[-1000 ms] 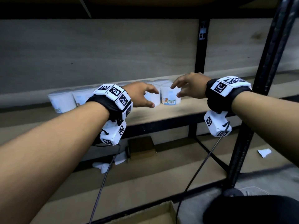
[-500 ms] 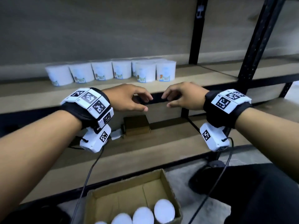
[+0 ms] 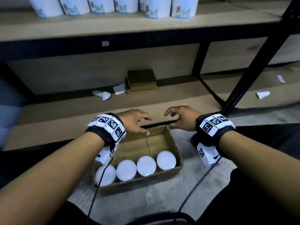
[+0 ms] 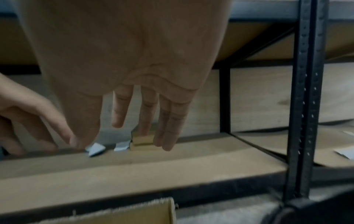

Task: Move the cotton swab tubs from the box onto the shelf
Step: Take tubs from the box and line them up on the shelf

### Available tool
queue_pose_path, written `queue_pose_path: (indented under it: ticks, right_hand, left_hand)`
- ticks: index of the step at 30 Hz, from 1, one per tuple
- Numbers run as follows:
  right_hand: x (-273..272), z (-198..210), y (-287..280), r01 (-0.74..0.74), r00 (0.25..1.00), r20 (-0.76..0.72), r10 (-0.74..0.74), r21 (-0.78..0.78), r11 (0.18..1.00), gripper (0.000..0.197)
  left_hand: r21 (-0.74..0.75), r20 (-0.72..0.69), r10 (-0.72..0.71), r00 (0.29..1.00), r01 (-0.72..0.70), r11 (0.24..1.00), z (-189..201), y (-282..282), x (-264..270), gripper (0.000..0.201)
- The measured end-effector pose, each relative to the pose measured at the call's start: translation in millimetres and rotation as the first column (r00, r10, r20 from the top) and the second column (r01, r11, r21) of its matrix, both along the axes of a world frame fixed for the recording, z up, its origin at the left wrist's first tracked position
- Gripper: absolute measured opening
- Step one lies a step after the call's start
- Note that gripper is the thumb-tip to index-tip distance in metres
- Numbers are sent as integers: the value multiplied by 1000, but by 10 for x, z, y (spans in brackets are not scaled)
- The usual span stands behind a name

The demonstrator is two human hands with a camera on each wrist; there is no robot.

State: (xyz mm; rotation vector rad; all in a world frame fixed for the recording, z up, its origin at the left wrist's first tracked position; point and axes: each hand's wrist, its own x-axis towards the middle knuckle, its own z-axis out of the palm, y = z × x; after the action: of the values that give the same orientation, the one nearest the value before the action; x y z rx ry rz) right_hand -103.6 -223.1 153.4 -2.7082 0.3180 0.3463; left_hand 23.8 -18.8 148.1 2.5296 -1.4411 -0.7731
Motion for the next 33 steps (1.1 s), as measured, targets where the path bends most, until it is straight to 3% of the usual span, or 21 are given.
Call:
queue_pose_path:
  ticks: [11,17,28,33]
  right_hand:
    - [-30,-1128,276,50,969,-245,-46,10,999,86]
    - [-103,-1462,348,52,948,-312,-57,-25,998,76]
    - [-97,-1885,517,3,919,-389,-55,-134,991,78]
    - [-105,-1979,555,5,915,-398,-61,-141,990,74]
  left_hand:
    - [111,-107,124,987,-112,988,-1337,168,-211,83]
    - [104,-178,172,969,-155,982,-1798,191,-353,79]
    - [146,-195,39,980,-10,989,-2101,141,-438,85]
    - [114,-193,3,981,19,993,-2126,140,-471,77]
